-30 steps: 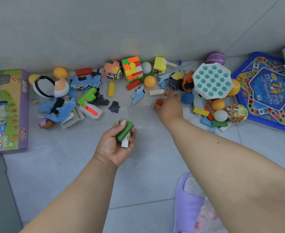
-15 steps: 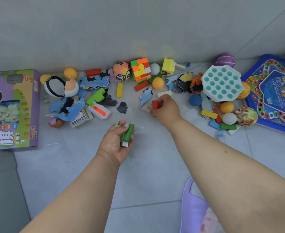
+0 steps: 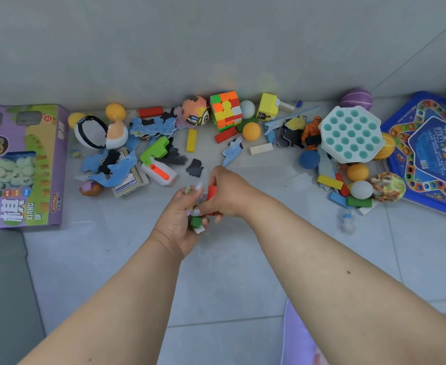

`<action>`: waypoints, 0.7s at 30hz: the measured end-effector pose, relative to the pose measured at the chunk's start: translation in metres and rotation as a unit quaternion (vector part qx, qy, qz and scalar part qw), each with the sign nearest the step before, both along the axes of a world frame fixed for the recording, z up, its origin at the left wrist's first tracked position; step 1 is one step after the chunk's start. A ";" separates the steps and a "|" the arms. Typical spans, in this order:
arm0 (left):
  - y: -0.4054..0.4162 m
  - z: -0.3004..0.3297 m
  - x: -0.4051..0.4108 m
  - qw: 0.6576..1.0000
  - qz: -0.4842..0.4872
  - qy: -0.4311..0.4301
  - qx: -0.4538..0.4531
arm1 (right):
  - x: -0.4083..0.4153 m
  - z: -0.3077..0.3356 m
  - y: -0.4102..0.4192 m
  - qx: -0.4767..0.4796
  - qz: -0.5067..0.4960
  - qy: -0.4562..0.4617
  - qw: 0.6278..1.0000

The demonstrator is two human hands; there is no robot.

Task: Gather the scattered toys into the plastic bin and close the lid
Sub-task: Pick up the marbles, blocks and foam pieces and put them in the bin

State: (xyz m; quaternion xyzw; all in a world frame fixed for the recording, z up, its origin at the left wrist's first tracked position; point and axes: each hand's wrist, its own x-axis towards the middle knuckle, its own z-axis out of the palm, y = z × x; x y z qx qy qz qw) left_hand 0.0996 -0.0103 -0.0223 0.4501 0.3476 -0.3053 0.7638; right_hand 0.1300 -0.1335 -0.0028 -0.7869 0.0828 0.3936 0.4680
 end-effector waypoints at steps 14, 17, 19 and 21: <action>0.002 -0.002 -0.006 0.986 0.075 0.107 -0.102 | 0.012 -0.002 -0.027 0.185 -0.103 0.114 0.971; 0.003 -0.003 -0.006 0.989 0.079 0.101 -0.072 | 0.011 -0.004 -0.024 0.203 -0.145 0.107 0.963; 0.007 -0.008 -0.006 0.989 0.098 0.092 -0.069 | 0.008 -0.008 -0.016 0.174 -0.176 0.018 0.969; 0.009 -0.010 -0.006 0.984 0.132 0.078 -0.086 | 0.001 -0.014 -0.003 0.082 -0.189 -0.099 0.974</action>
